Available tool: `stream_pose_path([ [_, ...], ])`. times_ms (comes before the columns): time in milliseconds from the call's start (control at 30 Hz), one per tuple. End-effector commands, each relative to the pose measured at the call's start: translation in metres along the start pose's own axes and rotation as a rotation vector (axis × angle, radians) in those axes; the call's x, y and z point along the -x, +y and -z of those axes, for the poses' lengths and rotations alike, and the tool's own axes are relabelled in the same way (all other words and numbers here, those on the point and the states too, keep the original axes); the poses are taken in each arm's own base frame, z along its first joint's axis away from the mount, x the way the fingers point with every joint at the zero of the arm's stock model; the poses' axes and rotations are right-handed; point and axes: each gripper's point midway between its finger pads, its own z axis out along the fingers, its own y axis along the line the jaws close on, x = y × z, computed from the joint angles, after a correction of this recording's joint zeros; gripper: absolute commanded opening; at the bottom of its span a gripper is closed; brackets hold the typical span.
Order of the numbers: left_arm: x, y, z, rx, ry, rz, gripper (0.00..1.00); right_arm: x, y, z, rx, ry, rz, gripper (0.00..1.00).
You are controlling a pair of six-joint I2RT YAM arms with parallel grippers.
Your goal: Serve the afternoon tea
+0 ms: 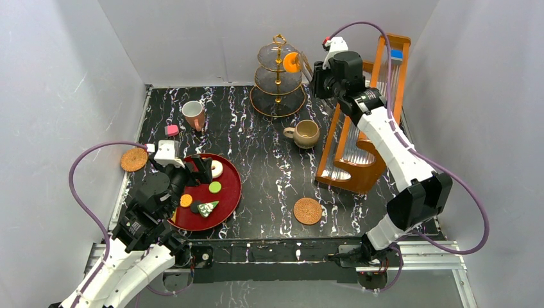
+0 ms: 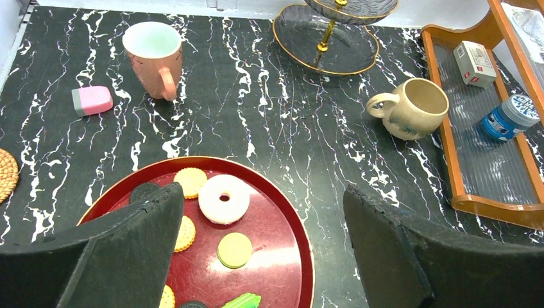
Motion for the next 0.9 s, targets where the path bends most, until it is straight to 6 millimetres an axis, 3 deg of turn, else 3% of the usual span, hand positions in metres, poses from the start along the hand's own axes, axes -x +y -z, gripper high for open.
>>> stream_pose_path([
  [0,0.006,0.000,-0.001,0.005,-0.025,0.000,0.92,0.047,0.001,0.000,0.016,-0.140,-0.011,0.29],
  [300,0.006,0.000,-0.001,0.007,-0.023,0.000,0.92,0.055,-0.013,-0.016,-0.011,-0.152,-0.028,0.28],
  [633,0.008,0.003,0.002,0.011,-0.036,0.008,0.92,0.066,-0.013,-0.036,0.021,-0.170,-0.047,0.28],
  [867,0.009,0.002,0.002,0.011,-0.036,0.006,0.92,0.057,-0.014,-0.054,0.025,-0.145,-0.056,0.29],
])
